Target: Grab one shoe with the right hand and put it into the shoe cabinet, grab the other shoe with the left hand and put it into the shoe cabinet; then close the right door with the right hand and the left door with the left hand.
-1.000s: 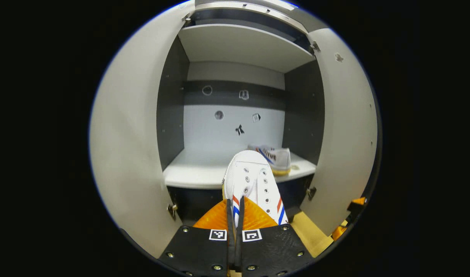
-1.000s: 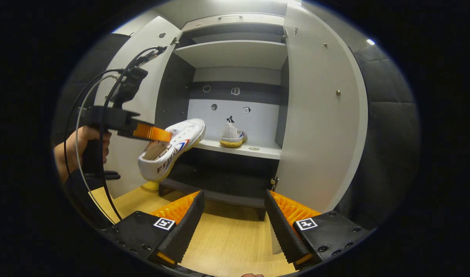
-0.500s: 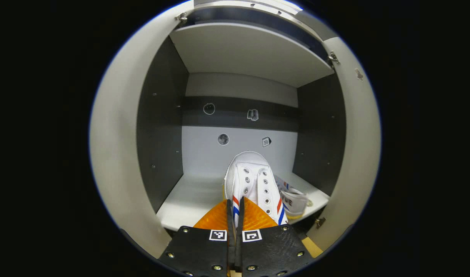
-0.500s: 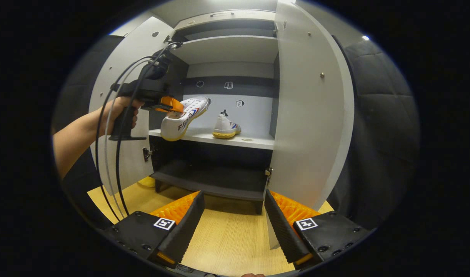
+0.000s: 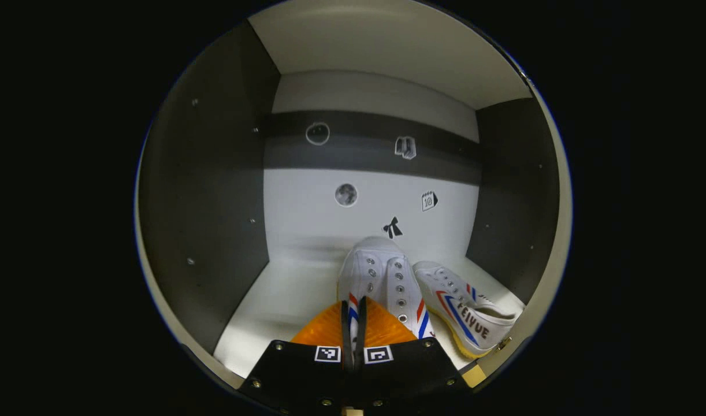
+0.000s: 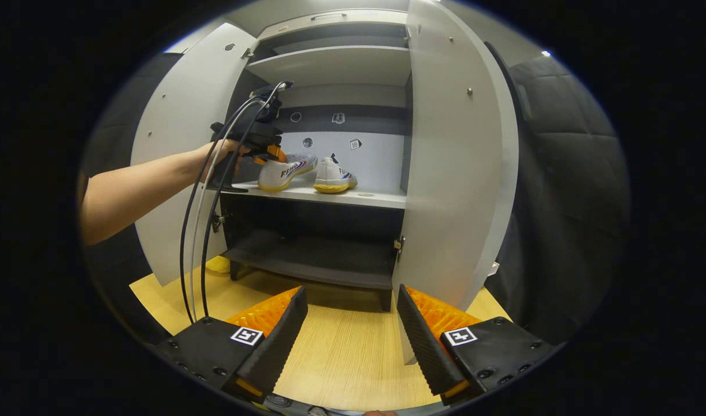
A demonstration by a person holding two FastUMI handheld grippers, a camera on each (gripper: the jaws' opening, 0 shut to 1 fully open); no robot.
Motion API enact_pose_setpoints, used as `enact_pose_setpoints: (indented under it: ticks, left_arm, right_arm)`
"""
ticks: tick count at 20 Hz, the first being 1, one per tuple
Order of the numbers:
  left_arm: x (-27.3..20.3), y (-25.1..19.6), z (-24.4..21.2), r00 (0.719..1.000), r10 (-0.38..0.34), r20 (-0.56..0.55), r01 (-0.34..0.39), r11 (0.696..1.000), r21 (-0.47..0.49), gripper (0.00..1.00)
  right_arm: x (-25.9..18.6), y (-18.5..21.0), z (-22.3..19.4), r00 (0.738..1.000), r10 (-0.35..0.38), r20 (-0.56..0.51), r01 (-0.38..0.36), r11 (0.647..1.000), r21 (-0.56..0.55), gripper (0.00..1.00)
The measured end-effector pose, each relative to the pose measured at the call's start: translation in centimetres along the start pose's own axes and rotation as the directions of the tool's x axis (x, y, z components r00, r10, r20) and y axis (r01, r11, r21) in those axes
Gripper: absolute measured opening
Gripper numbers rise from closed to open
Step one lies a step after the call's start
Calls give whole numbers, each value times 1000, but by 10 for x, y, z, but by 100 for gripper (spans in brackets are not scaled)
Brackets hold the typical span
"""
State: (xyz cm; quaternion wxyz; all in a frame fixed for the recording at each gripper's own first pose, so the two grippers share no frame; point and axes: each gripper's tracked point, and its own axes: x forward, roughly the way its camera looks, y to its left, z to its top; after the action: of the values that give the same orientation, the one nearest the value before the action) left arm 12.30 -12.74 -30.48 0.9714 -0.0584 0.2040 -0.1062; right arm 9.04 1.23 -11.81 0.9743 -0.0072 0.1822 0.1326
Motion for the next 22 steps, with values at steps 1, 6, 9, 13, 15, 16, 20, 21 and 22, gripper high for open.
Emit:
enact_pose_setpoints:
  ticks: [1, 6, 9, 13, 15, 16, 20, 21, 22]
  left_arm:
    - [1, -1, 0, 1000, 6, -17, -6, 1000, 4, 0]
    - [4, -3, -5, 1000, 3, -26, -2, 1000, 31, 0]
    - [-12, 10, 21, 996, 59, 70, -64, 996, 62, 23]
    - [-58, 0, 29, 989, 59, 134, -78, 987, 139, 81]
    - [-85, -15, 32, 983, 24, 179, -50, 989, 140, 81]
    - [-101, -21, 33, 979, 7, 203, -37, 989, 143, 81]
    - [-162, -31, 40, 962, -17, 274, -25, 989, 149, 81]
    - [-178, -32, 40, 958, -26, 287, -15, 990, 139, 81]
    - [-190, -32, 42, 955, -33, 295, -7, 991, 131, 81]
  right_arm:
    - [0, 0, 0, 1000, -2, 0, 2, 1000, 3, 98]
    - [1, 1, 3, 1000, -14, 14, 14, 1000, 14, 98]
    - [-2, 1, 11, 999, -22, 35, 22, 1000, 9, 98]
    - [-10, 0, 20, 997, -35, 63, 35, 999, 14, 98]
    - [-12, 1, 27, 996, -39, 77, 39, 999, 12, 98]
    - [-15, 0, 31, 995, -42, 87, 41, 999, 11, 98]
    - [-27, 2, 45, 992, -48, 121, 48, 999, 1, 98]
    - [-30, 2, 48, 990, -50, 128, 50, 999, 1, 98]
    - [-33, 3, 51, 989, -50, 136, 51, 999, 1, 98]
